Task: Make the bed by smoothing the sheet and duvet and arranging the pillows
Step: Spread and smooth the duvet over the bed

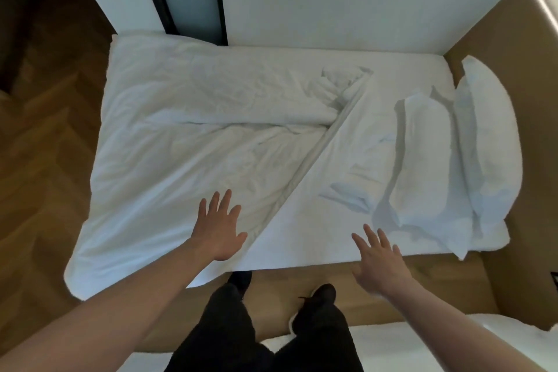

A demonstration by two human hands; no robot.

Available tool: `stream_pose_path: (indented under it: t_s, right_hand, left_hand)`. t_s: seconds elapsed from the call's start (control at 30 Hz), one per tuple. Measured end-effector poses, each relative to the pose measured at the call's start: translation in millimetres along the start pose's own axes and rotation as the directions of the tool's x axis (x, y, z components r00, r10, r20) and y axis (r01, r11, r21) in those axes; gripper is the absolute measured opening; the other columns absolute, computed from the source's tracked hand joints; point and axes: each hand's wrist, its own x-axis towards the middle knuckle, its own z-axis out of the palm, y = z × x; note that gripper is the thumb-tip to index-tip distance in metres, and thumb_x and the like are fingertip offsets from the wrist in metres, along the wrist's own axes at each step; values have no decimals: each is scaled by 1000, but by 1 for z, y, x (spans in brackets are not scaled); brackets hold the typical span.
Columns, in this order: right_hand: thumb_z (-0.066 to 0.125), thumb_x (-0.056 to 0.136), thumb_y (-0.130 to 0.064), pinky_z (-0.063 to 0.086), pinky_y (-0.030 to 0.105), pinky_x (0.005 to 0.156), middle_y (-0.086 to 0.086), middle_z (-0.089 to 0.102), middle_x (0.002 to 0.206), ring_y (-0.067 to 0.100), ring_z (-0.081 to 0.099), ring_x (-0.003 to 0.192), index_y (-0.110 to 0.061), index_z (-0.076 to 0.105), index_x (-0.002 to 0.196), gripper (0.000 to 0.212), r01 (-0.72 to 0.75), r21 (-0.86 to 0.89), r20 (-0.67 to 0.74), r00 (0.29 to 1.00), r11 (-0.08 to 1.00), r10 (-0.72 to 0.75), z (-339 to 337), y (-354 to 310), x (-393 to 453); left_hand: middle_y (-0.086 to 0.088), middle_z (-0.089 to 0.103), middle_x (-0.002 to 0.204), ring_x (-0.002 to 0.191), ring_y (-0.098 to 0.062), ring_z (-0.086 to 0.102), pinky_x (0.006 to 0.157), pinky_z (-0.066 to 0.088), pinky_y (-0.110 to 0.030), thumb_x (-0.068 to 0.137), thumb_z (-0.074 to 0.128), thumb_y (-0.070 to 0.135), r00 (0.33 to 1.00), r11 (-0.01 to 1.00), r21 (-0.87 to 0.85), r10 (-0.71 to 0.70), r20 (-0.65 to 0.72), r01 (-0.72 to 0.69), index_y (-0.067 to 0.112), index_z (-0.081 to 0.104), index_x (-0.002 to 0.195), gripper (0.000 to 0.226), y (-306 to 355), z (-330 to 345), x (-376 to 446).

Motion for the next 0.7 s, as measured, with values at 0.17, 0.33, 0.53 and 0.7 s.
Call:
stream_pose_path:
  t_s: [0.17, 0.33, 0.53, 0.7]
  right_hand:
    - [43, 104, -46, 15, 55, 126, 3, -15, 171, 33, -8, 158, -27, 1, 164, 75, 80, -26, -16, 997, 996, -81, -17, 53, 37]
    - [42, 103, -45, 21, 52, 125, 4, -11, 171, 33, -4, 158, -25, 4, 163, 75, 173, -115, -56, 982, 978, -180, -32, 116, 106]
    - [42, 103, -43, 19, 51, 125, 3, -11, 171, 33, -4, 158, -26, 1, 164, 76, 231, -163, -58, 968, 959, -243, -26, 154, 194]
    - [40, 104, -42, 14, 52, 127, 4, -15, 171, 33, -8, 158, -26, -3, 164, 76, 227, -200, -25, 971, 953, -237, 11, 162, 274]
  left_hand:
    - [-10, -23, 167, 155, -34, -16, 125, -6, -54, 101, 28, 62, 998, 997, -44, -69, 10, 69, 23, 5, 163, 77, 53, -3, 20]
    - [-8, -24, 167, 155, -33, -16, 125, -5, -52, 100, 30, 62, 988, 986, -75, -149, 26, 151, 23, 5, 163, 78, 111, 7, 61]
    - [-10, -19, 168, 155, -35, -13, 125, -3, -55, 100, 34, 61, 986, 986, -54, -155, 54, 158, 22, 9, 163, 78, 166, 18, 142]
    - [-12, -15, 169, 155, -38, -8, 125, 1, -55, 100, 36, 60, 991, 992, 9, -126, 35, 126, 19, 10, 162, 79, 182, 50, 239]
